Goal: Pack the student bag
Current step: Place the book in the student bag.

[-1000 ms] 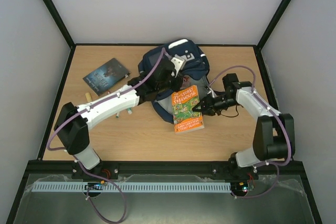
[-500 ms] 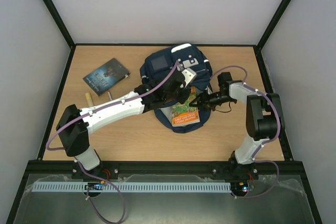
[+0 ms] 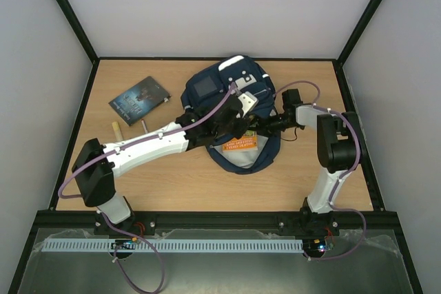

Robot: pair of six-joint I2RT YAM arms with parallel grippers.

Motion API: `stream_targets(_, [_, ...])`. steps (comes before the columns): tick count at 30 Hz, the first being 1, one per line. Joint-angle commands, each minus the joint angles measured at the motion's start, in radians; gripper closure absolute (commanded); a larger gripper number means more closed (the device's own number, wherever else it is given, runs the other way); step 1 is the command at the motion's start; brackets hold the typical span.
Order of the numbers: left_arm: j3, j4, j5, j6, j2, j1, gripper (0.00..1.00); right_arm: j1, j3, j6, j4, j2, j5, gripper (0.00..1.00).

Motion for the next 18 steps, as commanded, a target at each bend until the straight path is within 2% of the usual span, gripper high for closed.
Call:
stream_targets(1, [-0.002,0.109,0.000,0.017,-0.097,-0.025,0.98,0.005,0.016,-0.027,-0.027,-0.067,0.098,0.58])
stream_targets(5, [-0.032,0.126,-0.009,0.012,-0.123,-0.025,0.98,0.005,-0.061,-0.086,-0.072,-0.212,0.229,0.42])
stream_targets(8, [-0.051,0.133,-0.010,0.007,-0.148,-0.022,0.98,0.005,-0.099,-0.152,-0.121,-0.308,0.308,0.36])
stream_targets(13, [-0.099,0.147,-0.017,-0.007,-0.194,-0.012,0.98,0.004,-0.147,-0.255,-0.212,-0.427,0.340,0.35])
stream_targets(18, [-0.137,0.134,-0.010,-0.034,-0.238,0.017,0.98,0.021,-0.193,-0.447,-0.292,-0.590,0.319,0.38])
